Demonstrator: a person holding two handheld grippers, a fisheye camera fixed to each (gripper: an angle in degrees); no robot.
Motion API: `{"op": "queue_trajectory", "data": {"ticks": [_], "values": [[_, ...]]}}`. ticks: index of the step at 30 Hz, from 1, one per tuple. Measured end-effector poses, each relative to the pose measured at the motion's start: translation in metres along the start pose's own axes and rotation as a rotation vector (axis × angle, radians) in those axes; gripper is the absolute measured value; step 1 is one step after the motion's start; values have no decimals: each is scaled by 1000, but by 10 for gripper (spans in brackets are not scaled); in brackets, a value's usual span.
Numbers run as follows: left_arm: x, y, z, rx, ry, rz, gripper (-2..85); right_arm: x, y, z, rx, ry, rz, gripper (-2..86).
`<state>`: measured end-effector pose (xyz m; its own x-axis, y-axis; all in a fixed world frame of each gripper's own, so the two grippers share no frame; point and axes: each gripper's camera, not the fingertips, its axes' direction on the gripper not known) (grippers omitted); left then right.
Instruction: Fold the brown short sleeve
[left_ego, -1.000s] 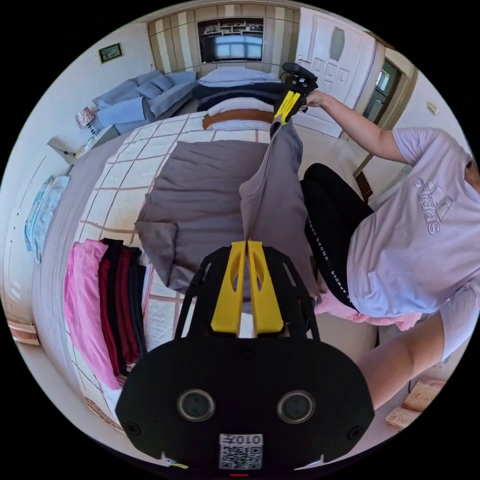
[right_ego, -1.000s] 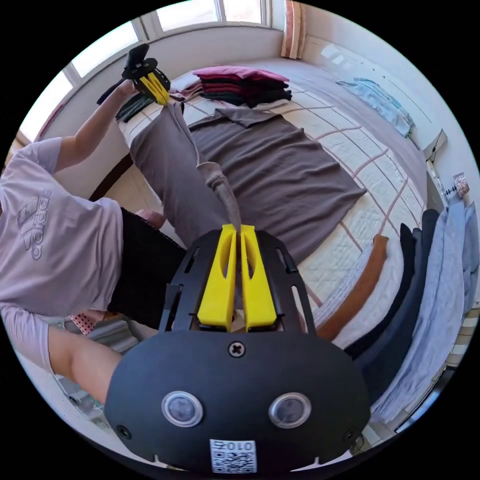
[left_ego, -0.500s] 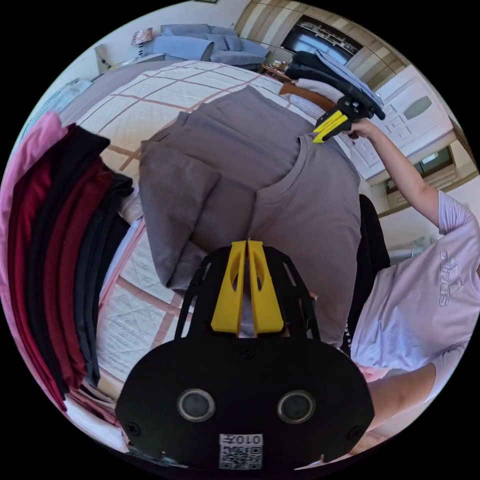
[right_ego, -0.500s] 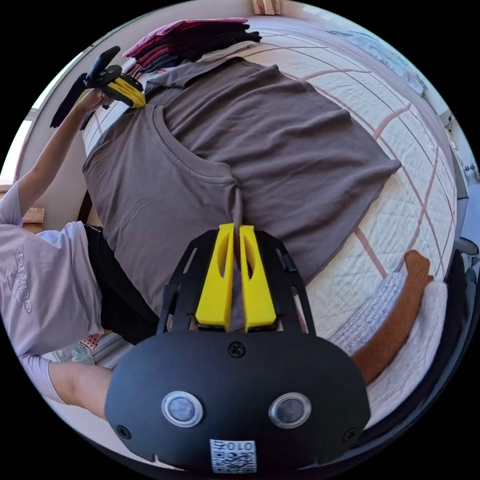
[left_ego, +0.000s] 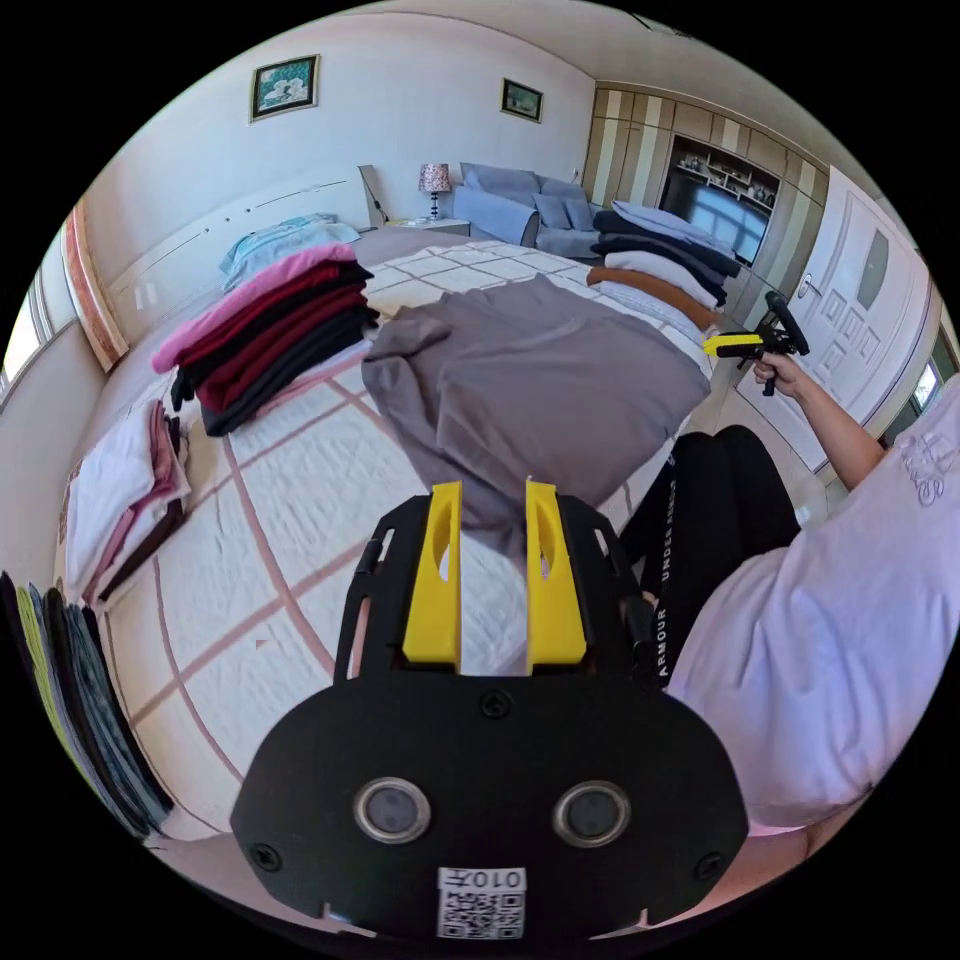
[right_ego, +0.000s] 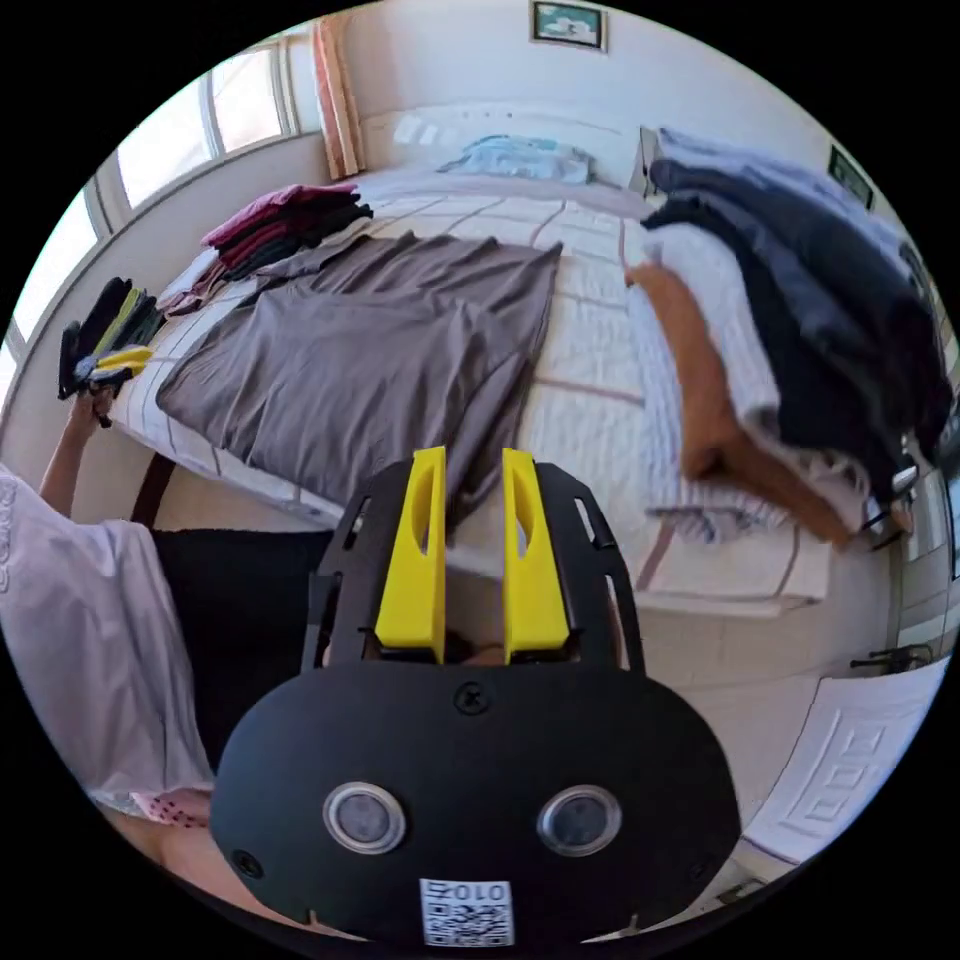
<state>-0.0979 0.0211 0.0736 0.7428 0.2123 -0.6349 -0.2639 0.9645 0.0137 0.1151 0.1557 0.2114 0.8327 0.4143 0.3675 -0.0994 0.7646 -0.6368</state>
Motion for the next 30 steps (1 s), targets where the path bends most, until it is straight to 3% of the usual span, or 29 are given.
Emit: {"op": "queue_trajectory", "data": {"ticks": [2,16,23,25,30], "values": [[6,14,10,-18,17,0,99,10,25,11,2,-130,55,94],[47,-11,64,-119,-35,394,33,14,22,40,-96,-84,19,67],[7,-19,2,-100,64,375,6,11,26,-18,-74,-28,-111,40],[-3,-13,13,-121,145,350,4,21,32,-4,-112,-58,-90,39],[-15,-2,72,-246,151,224,4,20,35,25,-165,-63,-56,39]]}}
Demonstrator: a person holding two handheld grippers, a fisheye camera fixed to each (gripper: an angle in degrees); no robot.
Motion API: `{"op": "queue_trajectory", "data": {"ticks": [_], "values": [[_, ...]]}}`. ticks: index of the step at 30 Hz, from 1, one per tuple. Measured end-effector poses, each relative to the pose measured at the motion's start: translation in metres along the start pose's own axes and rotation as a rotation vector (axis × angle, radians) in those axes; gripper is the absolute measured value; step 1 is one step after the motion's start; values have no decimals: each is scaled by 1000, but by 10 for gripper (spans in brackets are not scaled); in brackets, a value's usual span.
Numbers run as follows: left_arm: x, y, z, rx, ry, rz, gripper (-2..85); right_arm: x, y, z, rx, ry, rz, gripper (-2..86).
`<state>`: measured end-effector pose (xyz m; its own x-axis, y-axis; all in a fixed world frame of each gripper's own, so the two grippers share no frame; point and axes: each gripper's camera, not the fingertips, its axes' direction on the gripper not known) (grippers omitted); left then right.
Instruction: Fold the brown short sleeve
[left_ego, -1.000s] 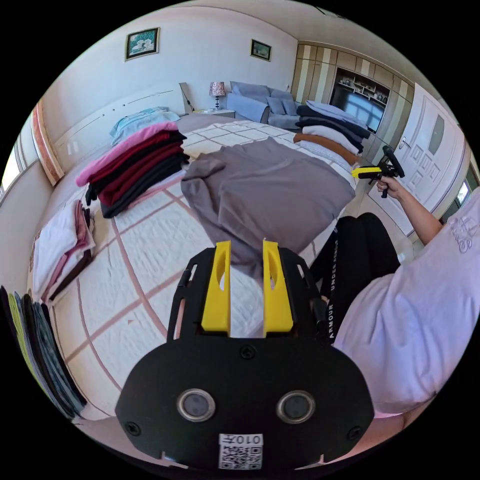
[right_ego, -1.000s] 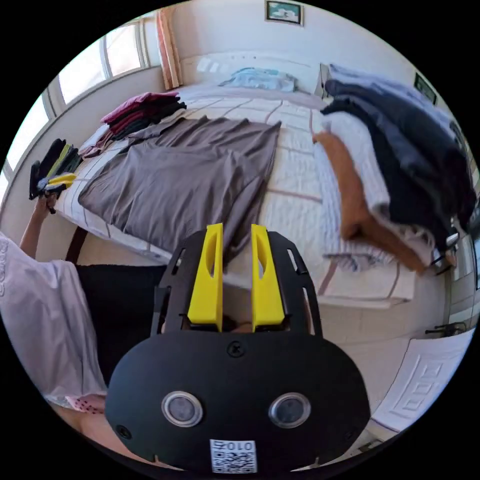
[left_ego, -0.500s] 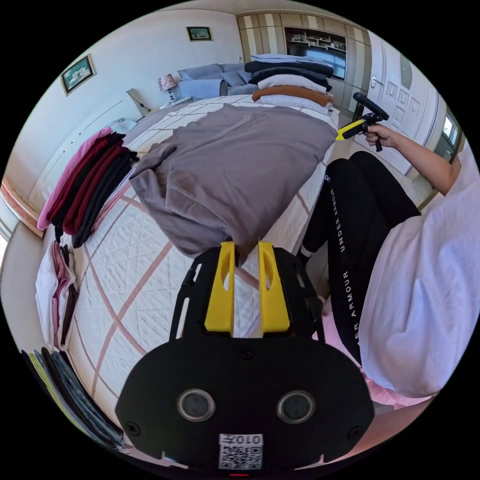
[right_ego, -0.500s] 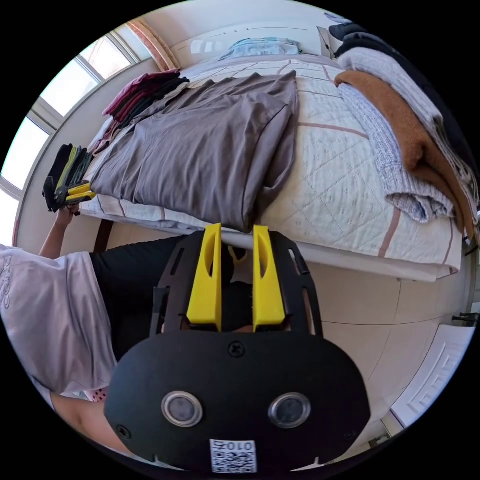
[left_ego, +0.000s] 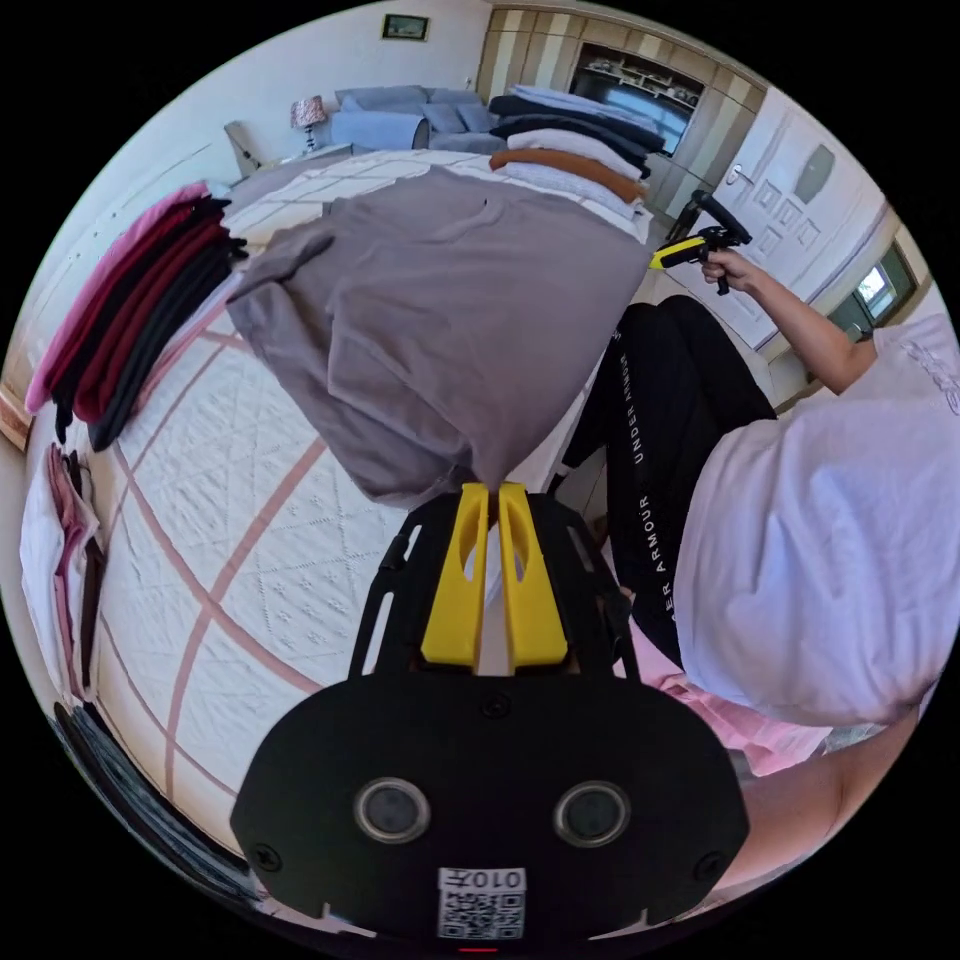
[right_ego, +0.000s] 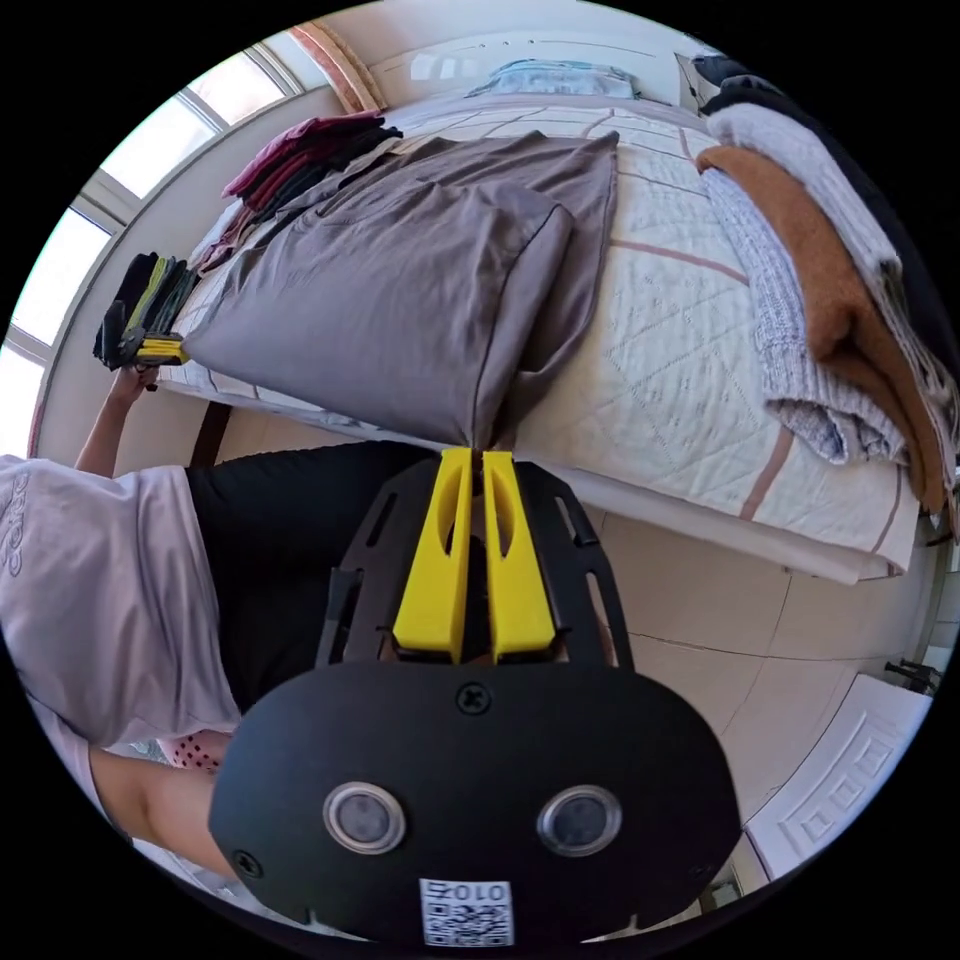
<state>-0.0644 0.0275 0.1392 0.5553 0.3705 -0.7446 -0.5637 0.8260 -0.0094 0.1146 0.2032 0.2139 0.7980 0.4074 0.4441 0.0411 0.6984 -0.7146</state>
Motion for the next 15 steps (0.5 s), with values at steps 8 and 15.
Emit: {"op": "queue_trajectory", "data": {"ticks": [8,15], "values": [[-16,17,-6,80,74,-99,42,-3,19,-11,75,-28,-35,51],[-42,1,-76,308,-109,-223,87,-20,13,-53,228,143,-8,86]]}}
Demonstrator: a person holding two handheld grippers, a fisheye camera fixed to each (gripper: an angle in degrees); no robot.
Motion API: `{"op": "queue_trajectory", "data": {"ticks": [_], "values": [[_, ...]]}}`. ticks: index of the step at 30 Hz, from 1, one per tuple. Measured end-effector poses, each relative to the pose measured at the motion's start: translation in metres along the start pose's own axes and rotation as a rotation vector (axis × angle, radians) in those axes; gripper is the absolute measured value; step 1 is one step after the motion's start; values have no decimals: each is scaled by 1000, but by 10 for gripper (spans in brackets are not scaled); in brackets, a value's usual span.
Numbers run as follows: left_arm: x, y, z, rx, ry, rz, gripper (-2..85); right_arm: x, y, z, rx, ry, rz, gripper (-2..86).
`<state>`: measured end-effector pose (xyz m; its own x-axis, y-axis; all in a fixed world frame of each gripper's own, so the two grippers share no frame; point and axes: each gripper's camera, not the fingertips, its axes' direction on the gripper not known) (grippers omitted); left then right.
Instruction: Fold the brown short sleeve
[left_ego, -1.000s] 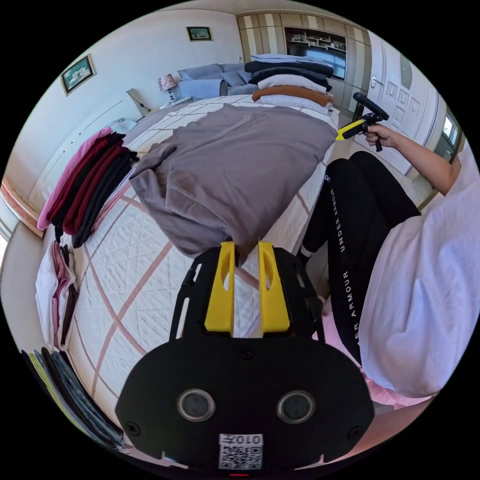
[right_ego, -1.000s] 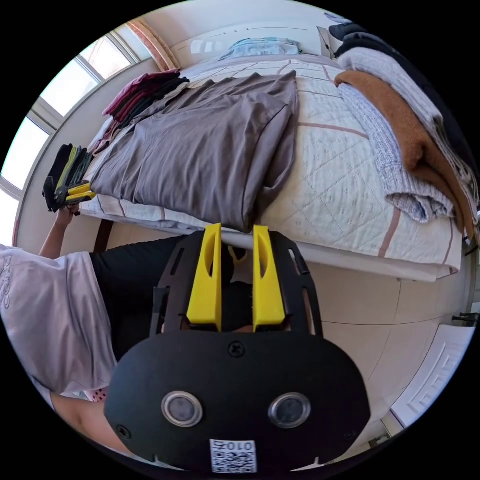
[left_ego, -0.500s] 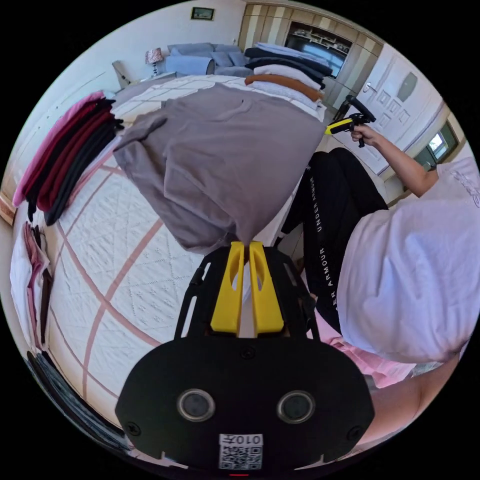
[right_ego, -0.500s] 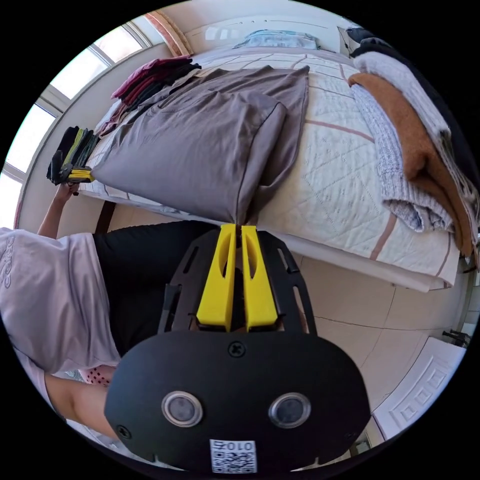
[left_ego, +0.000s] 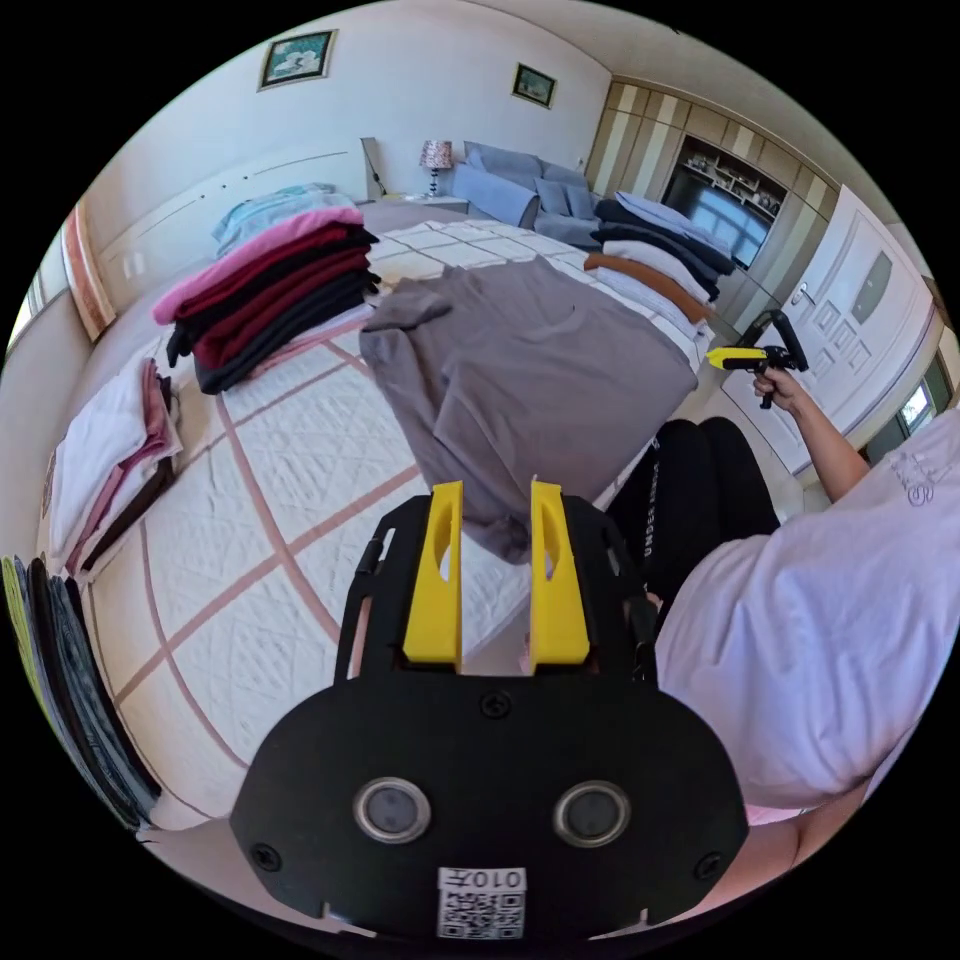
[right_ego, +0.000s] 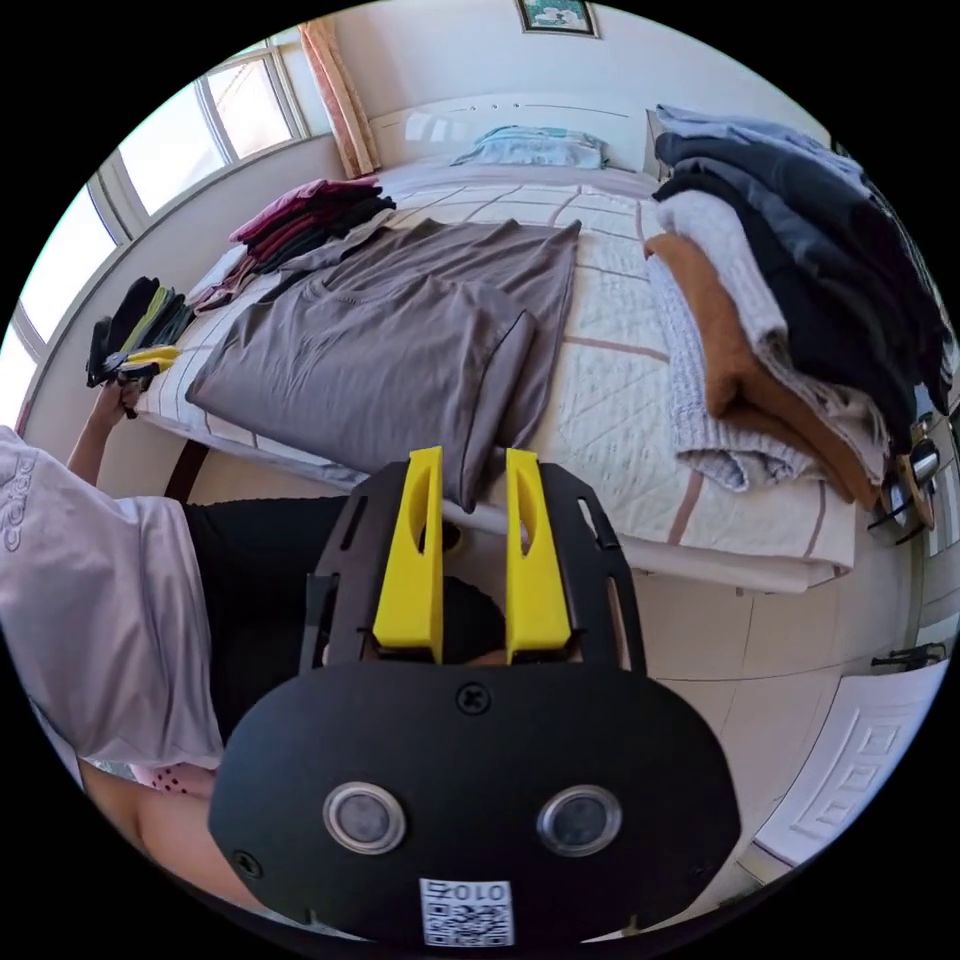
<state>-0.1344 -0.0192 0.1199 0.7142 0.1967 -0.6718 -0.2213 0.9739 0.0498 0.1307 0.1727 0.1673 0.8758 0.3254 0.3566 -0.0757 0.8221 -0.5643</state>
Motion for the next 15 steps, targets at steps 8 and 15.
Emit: {"op": "queue_trajectory", "data": {"ticks": [8,15], "values": [[-24,-111,110,-149,126,90,94,4,-105,38,26,-28,-98,102],[-29,-122,141,-191,191,92,33,6,-144,96,-157,-119,-217,74]]}}
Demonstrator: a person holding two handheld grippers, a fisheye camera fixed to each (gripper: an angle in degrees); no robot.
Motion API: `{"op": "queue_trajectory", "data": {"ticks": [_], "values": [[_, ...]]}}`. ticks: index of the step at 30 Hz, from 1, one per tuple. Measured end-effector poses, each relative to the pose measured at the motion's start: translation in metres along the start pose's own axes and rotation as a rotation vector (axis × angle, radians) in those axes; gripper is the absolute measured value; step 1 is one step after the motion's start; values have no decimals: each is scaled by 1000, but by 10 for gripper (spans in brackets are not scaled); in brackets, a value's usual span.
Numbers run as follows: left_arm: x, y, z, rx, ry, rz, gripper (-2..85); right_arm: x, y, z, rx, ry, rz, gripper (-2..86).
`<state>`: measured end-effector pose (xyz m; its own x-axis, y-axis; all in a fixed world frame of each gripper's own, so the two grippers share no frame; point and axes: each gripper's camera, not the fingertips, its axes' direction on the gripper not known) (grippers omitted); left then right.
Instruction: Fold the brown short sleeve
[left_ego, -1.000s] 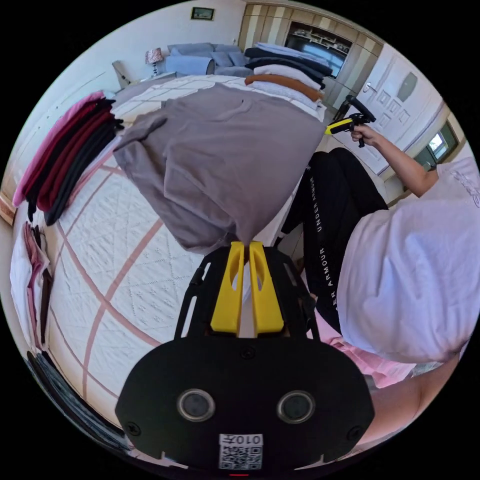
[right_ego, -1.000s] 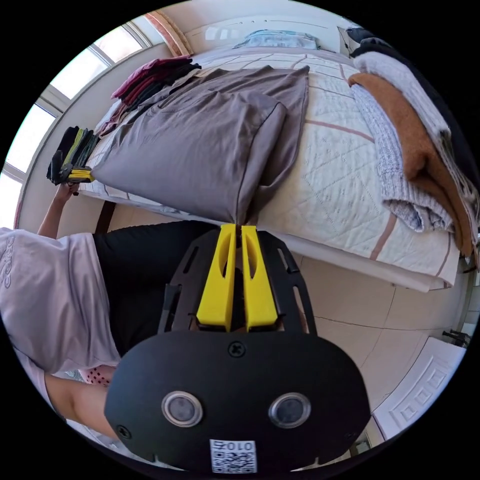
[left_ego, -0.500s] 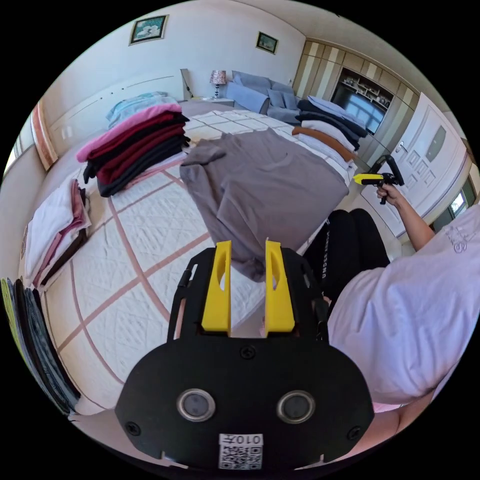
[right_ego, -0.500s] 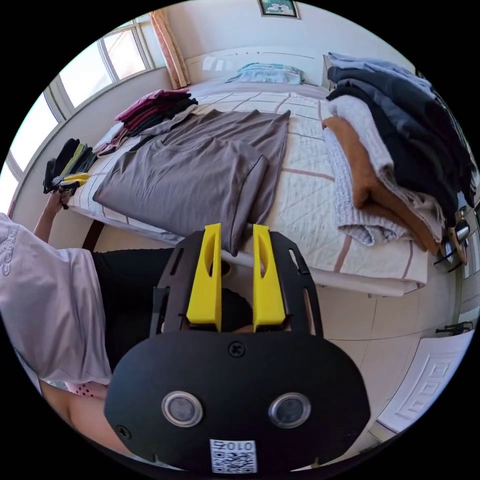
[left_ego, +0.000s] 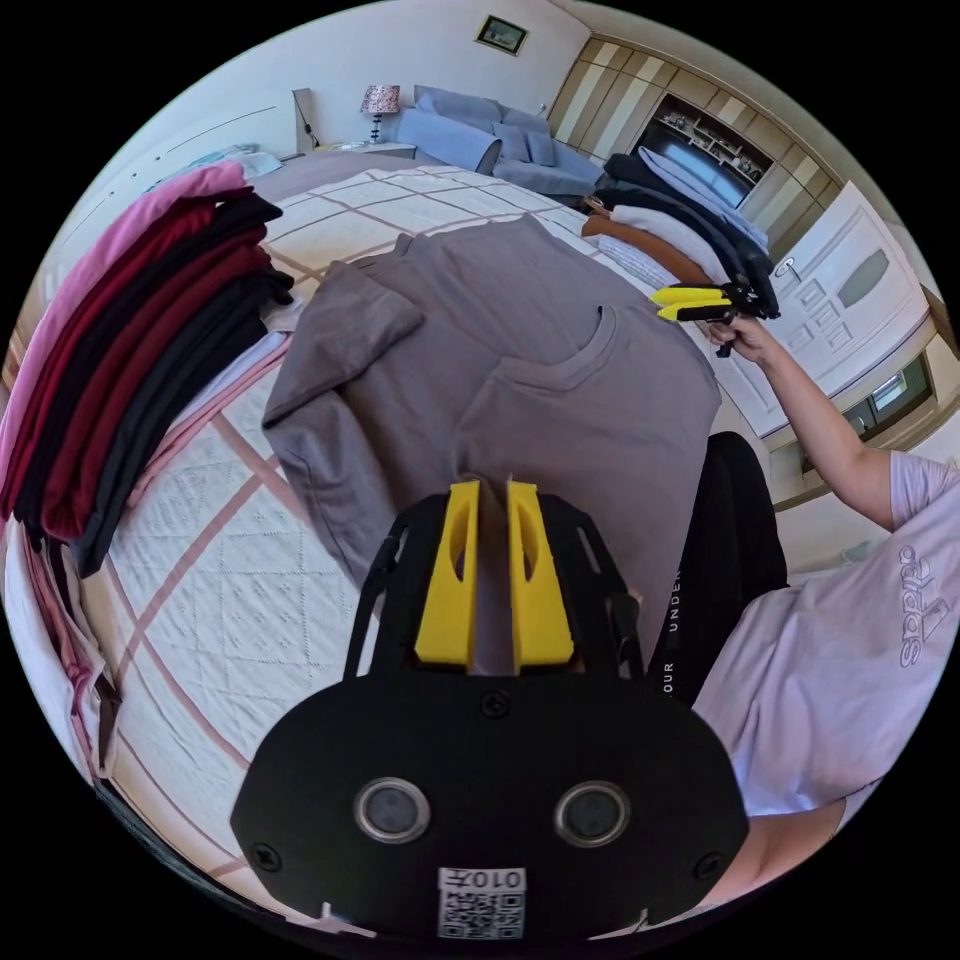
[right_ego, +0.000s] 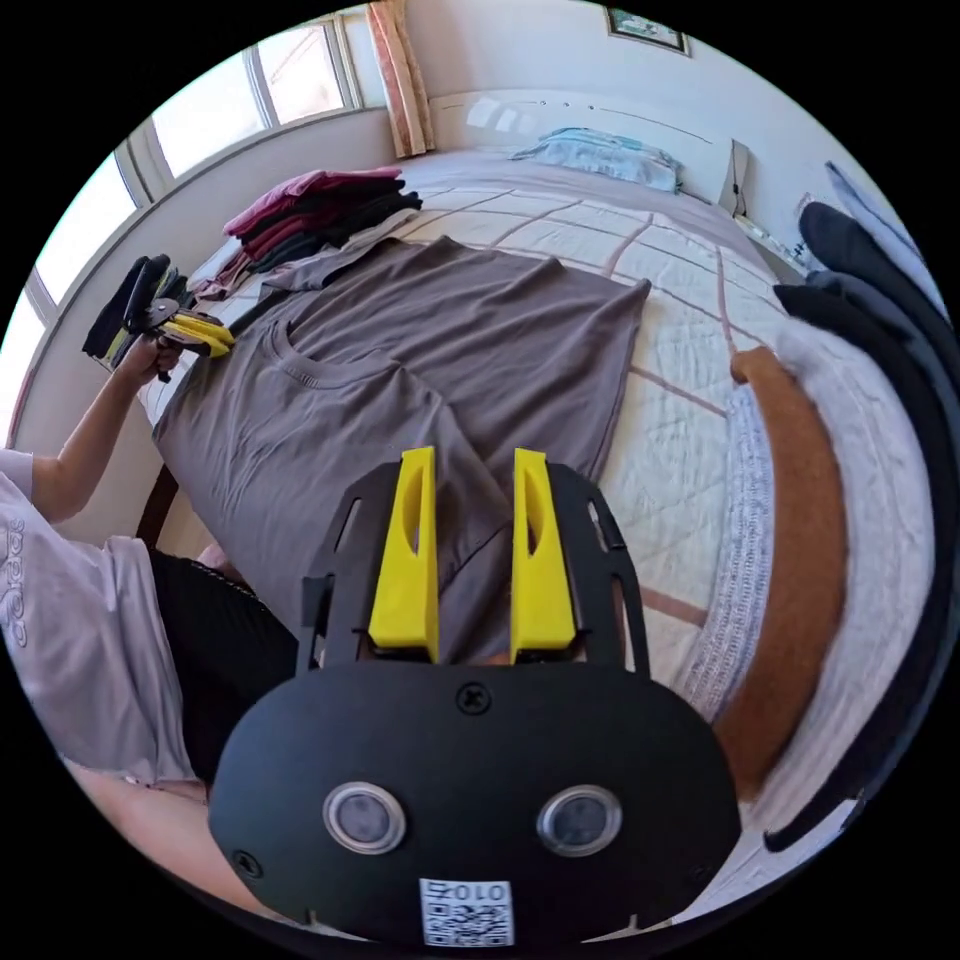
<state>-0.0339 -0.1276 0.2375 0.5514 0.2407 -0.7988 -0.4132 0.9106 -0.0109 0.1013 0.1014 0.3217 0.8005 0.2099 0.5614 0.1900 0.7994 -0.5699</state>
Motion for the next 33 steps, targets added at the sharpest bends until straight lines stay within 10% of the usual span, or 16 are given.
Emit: {"op": "queue_trajectory", "data": {"ticks": [17,23,29,33], "values": [[67,-15,-39,227,-386,-44,14,-36,23,-59,326,183,108,42],[78,-68,61,-51,-277,104,7,-45,-19,39,-9,113,25,55],[105,-95,1,105,-656,139,45,-42,-34,-32,285,250,90,61],[81,-150,64,-147,-599,300,83,6,-107,-24,195,314,116,104]]}}
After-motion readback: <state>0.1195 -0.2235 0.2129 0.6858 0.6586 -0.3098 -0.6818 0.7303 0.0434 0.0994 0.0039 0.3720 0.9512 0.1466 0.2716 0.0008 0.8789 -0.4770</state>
